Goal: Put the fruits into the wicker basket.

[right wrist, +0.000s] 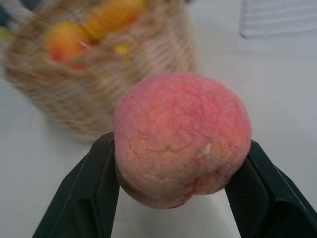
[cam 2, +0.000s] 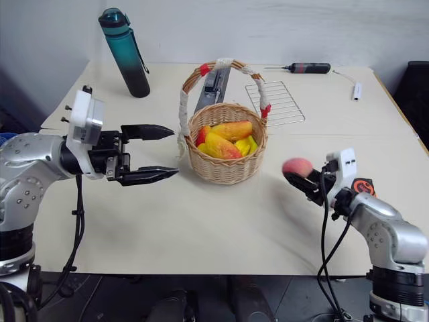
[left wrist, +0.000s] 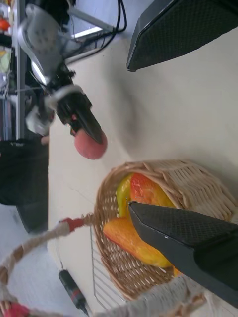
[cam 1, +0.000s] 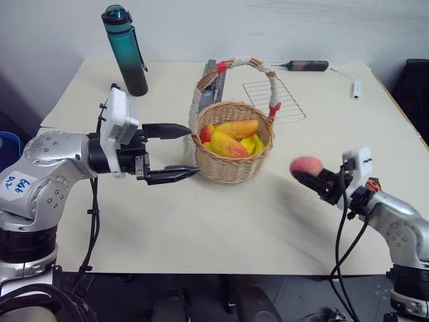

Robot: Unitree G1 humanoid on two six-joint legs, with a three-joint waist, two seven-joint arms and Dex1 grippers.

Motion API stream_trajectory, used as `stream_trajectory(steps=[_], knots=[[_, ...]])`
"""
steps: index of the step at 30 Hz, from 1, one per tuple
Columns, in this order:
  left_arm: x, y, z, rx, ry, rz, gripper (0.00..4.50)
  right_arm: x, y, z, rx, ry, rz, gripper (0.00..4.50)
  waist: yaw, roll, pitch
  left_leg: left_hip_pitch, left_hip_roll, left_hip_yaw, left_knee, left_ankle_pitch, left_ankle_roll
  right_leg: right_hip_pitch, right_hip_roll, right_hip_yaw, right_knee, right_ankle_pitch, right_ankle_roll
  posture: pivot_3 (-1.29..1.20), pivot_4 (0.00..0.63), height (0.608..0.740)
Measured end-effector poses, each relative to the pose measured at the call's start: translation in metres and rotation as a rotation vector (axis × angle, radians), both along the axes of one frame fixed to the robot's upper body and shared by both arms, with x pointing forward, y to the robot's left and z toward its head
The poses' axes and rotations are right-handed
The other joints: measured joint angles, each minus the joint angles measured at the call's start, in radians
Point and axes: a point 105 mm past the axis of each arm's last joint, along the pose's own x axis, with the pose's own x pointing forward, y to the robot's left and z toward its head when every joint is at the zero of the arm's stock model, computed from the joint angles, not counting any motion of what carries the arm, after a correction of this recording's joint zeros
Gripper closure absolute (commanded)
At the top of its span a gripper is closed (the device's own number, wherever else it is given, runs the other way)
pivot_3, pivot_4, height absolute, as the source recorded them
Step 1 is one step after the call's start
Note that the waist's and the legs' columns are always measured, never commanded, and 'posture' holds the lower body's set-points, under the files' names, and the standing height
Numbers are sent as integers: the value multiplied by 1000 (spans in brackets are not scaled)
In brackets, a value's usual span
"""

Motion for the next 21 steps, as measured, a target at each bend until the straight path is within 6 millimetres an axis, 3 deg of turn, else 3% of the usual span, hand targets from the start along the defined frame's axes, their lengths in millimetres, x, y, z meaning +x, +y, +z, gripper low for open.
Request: stream_trajectory(steps=[3, 5, 7, 10, 13, 18, 21], knots=[[-2, 1, 5, -5, -26, 19, 86, 9, 38, 42, -8, -117, 68, 2040, -6, 0, 0, 0, 0, -1, 0, 1, -1, 0, 0, 0, 0, 0, -1, 0, 150, 740], [-4, 0, 5, 0, -33, 16, 86, 18, 59, 50, -24, -137, 78, 2040, -5, 0, 0, 0, 0, -1, -1, 1, -1, -1, 0, -1, -1, 0, -2, 0, 150, 740], [-4, 1, 6, 0, -35, 24, 86, 35, 73, 44, -72, -109, 33, 2040, -3, 0, 0, -2, 0, -1, -2, 3, -5, -3, 0, -1, -1, 0, -2, 0, 150, 740], [-5, 0, 8, 3, -54, 30, 86, 55, 70, 28, -150, -74, -55, 1059, 12, 0, 0, -8, -1, -1, -1, 3, -5, -9, -1, -1, -1, 0, -2, 0, 150, 740], [-5, 2, 11, -5, -69, 53, 86, 57, 71, 23, -181, -76, -62, 33, 15, 0, 0, -20, 0, -1, 2, 2, -4, -20, -1, -1, 1, 0, -1, 0, 150, 740], [-6, 2, 9, -3, -71, 63, 86, 54, 74, 24, -183, -89, -46, 9, 12, 0, 0, -20, 1, 0, 1, 1, -5, -20, -1, -2, -1, 0, -1, 0, 150, 740], [-9, 0, 9, 0, -82, 58, 86, 40, 60, 25, -184, -84, -26, 9, 16, 0, 0, -20, 1, 0, 2, 1, -5, -20, -1, -2, -1, 0, -1, 0, 150, 740]])
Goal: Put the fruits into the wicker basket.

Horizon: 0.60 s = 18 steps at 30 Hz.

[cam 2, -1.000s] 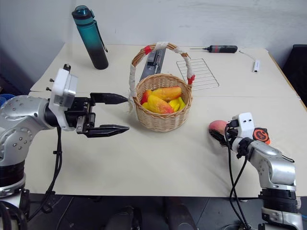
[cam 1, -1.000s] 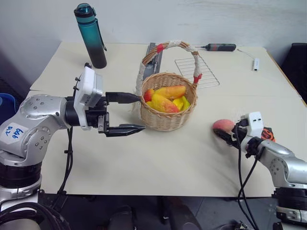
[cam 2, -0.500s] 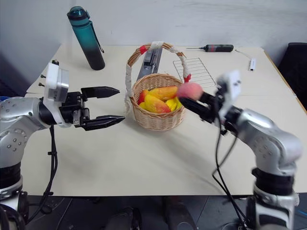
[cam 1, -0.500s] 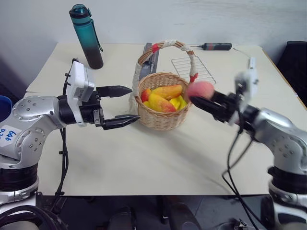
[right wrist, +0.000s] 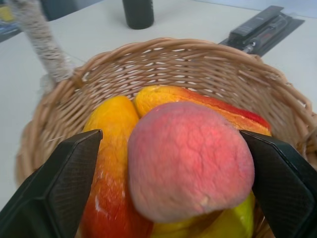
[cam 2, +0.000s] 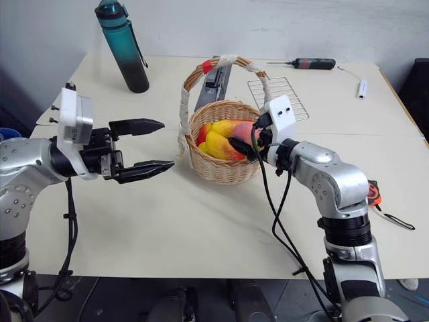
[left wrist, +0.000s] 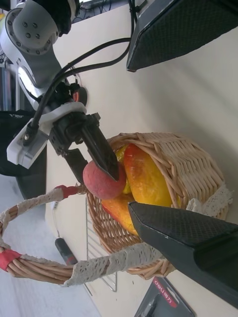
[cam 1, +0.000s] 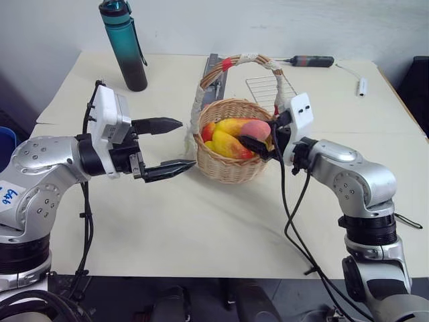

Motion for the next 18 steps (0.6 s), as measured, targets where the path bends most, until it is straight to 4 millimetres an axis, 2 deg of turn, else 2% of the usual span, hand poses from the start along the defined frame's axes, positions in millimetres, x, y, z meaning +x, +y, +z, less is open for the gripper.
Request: stream_trajectory(steps=[3, 6, 9, 13, 18], knots=[[0, 1, 0, -3, 0, 7, 86, -13, -31, 7, -6, 0, -37, 9, 5, 0, 0, 1, 0, 0, 3, 0, 1, 2, 0, 0, 0, 0, 1, 0, 150, 740], [0, 1, 0, -4, -4, 6, 86, -18, -55, 13, -6, 3, -88, 9, -1, 0, 0, 3, -1, 0, 4, 0, 2, 4, 0, 2, 1, 1, 2, 0, 150, 740], [0, 1, 0, -4, -9, 3, 86, -17, -67, 18, 5, -16, -138, 9, -12, 0, 0, 4, -1, 2, 4, -1, 4, 4, 1, 3, 2, 1, 1, 0, 150, 740], [0, -2, 1, 3, -21, -15, 86, -2, -60, 24, 41, -56, -168, 9, -20, 0, 0, 4, -1, 1, 4, 2, 4, 4, 3, 4, 4, 2, -1, 0, 150, 740], [4, -3, 8, -4, -34, -20, 86, 24, -20, 21, 59, -105, -116, 9, -29, 0, 0, 5, -1, 1, 4, 3, 0, 2, 3, 4, 8, 3, -1, 0, 150, 740]])
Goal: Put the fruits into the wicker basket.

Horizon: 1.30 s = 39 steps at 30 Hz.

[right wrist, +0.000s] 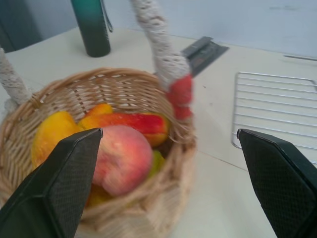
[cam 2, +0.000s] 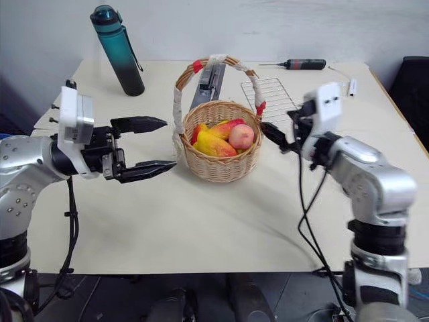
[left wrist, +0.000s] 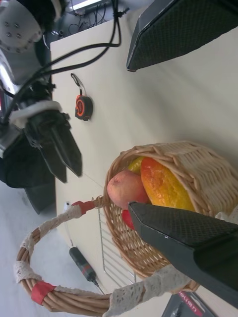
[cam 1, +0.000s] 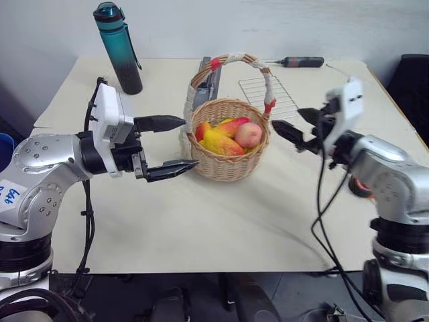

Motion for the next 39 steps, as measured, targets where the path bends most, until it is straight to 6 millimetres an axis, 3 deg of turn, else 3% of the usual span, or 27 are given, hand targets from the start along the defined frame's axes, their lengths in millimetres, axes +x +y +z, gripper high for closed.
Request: stream_trajectory(steps=[3, 6, 17, 23, 26, 29, 31, 34, 37, 39], knots=[[1, 0, 0, 5, -9, 6, 86, 22, 5, 0, 17, -24, -35, 9, -1, 0, 0, -1, 0, 0, 0, 0, -1, -1, 0, 0, -1, 0, 0, 0, 150, 740], [5, 1, 0, 4, -24, 31, 86, 40, 5, 0, 36, -42, -78, 581, -1, 0, 0, -2, 0, 0, 0, 0, -1, -1, -1, 0, -2, 0, 0, 0, 150, 740], [6, 4, -6, -4, -5, 60, 86, 47, 3, -6, 45, -84, -87, 4147, -1, 0, 0, -1, 0, 0, 0, 0, -2, -1, -1, 0, 0, 0, 0, 0, 150, 740], [6, 4, -4, -11, -8, 60, 86, 33, 0, -5, 43, -118, -40, 4244, 1, 0, 0, -1, 0, 0, 0, 0, -2, -1, -1, 0, 0, 0, 0, 0, 150, 740], [5, 1, -1, -26, -8, 35, 86, 25, -26, 13, 73, -165, -67, 4244, 7, 2, 1, -2, 0, 0, 0, 0, -1, -1, -1, -1, 0, 0, 0, 0, 150, 740], [4, 0, 1, -40, 10, 13, 86, 4, -84, 43, -1, -250, -174, 4244, 30, 3, 2, -2, 0, -1, 0, 0, -1, -1, -1, -1, -2, -1, 0, 0, 150, 740], [6, 1, -1, -46, 28, 10, 86, -8, -119, 51, -65, -271, -256, 4244, 32, 3, 2, -2, 0, 0, 0, -1, 0, 0, -1, -1, -4, -1, 0, 0, 150, 740], [5, 1, -2, -43, 36, -6, 86, -16, -161, 42, -104, -243, -386, 4244, 23, 2, 2, -1, 0, 2, 0, -1, 0, 1, -1, 1, -5, 0, 1, 0, 150, 740], [5, -4, -1, -57, 32, -29, 86, -16, -188, 18, -84, -181, -490, 4244, 15, 2, 2, 1, -1, 4, 0, 0, 0, 1, -1, 3, -1, 0, 2, 0, 150, 740], [5, -6, -1, -64, 30, -39, 86, -14, -194, 3, -73, -155, -529, 4244, 8, 2, 2, 2, -1, 4, 0, 1, -1, 1, 0, 4, 0, 0, 2, 0, 150, 740]])
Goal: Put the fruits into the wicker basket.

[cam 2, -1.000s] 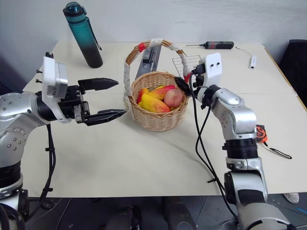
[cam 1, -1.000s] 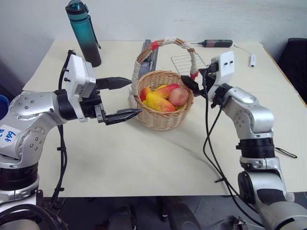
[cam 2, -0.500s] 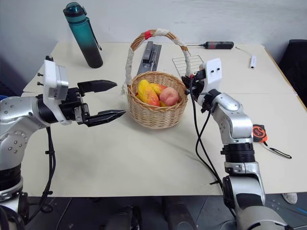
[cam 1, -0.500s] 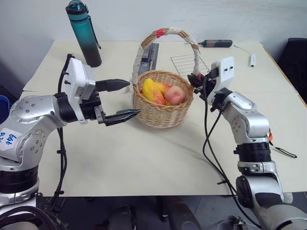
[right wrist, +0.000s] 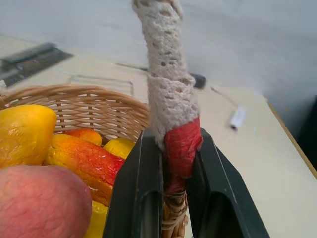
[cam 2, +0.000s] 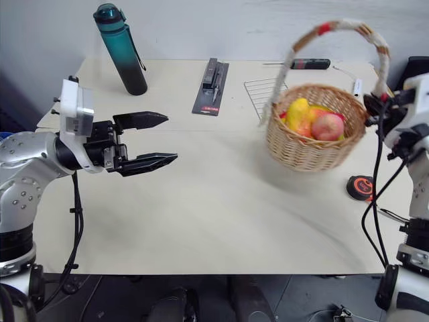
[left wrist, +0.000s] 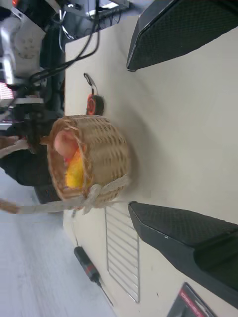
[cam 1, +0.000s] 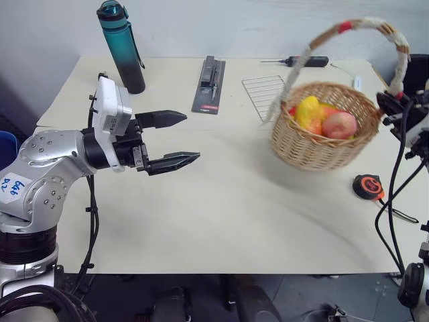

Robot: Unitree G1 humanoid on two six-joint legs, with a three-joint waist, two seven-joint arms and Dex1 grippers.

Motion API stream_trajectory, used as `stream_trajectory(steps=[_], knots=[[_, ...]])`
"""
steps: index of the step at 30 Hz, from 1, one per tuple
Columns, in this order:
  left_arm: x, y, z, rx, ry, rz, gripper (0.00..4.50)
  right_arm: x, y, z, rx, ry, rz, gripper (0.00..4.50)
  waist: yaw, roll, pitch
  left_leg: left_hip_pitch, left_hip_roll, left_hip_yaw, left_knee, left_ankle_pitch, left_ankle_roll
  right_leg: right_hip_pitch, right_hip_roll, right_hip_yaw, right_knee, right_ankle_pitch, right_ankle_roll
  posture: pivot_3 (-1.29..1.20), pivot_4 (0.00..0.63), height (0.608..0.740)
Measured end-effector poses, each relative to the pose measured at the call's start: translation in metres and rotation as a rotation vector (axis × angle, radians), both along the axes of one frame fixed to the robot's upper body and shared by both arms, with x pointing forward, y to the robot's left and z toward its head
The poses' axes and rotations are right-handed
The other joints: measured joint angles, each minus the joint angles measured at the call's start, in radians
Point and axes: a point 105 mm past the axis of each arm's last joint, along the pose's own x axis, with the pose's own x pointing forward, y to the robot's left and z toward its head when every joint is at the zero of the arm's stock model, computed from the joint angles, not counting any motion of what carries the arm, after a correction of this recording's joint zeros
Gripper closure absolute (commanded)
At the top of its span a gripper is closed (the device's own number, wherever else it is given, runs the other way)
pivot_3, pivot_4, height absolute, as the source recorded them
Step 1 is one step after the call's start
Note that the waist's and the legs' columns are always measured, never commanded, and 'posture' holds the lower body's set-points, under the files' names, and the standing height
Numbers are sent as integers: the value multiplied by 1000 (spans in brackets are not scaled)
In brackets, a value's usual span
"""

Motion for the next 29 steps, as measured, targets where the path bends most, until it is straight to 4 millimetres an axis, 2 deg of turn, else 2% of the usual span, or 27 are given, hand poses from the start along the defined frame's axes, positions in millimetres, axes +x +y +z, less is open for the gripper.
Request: stream_trajectory(steps=[2, 4, 9, 13, 17, 19, 22, 24, 26, 29], knots=[[0, -3, 2, 0, -7, -14, 86, 4, 1, -14, 25, 9, -15, 4244, -9, 0, 0, 1, 0, 0, 0, 1, -1, 0, 0, 0, 1, 0, 0, 0, 150, 740], [0, -4, 1, 2, -9, -21, 86, 6, 1, -18, 27, -7, -28, 4244, -13, 1, 0, 1, 0, 0, 0, 1, -2, 0, 0, 0, 2, 0, 0, 0, 150, 740], [5, -1, -1, -3, 5, -9, 86, 6, 0, -21, 33, -14, -7, 2571, -9, 1, 0, 1, 0, -1, 0, 1, -2, 0, 0, 0, 2, 0, 0, 0, 150, 740], [4, -1, -1, -3, 5, -9, 86, -6, -2, -31, 13, 34, 58, 1212, -2, 1, 0, 1, 0, -1, 0, 1, -1, 0, 0, -1, 2, 0, 0, 0, 150, 740], [4, -1, -1, -9, 8, -12, 86, -32, -17, -12, -7, 49, 97, 26, 14, 1, 0, 1, 0, -1, 0, 1, -1, 0, 0, -1, 1, 0, 0, 0, 150, 740], [4, -1, -2, -8, 14, -17, 86, -48, -21, -6, -39, 85, 127, 26, 17, 1, 0, 1, 0, -2, 0, 1, -1, 1, 0, -1, 1, 0, 0, 0, 150, 740], [4, 0, -2, -6, 20, -23, 86, -79, -30, -16, -2, 218, 186, 26, 20, 1, 0, 1, -1, -3, 0, 1, -1, 2, 0, -2, 1, 0, 0, 0, 150, 740], [6, 4, -2, -9, 30, -20, 86, -106, -32, -21, 65, 321, 261, 26, 24, 1, 0, 2, -1, -3, 0, 0, 1, 3, 0, -2, 0, -1, 1, 0, 150, 740], [7, 5, -3, -8, 38, -20, 86, -131, -27, -15, 100, 375, 342, 26, 23, 1, 0, 1, -1, -3, 0, -2, 4, 4, 0, -2, 0, -1, 1, 0, 150, 740], [6, 4, -4, -7, 45, -39, 86, -147, -19, -4, 96, 379, 402, 26, 8, -2, 1, 6, 1, -3, 0, -3, 4, 14, 1, -2, -4, -4, 5, 0, 150, 740]])
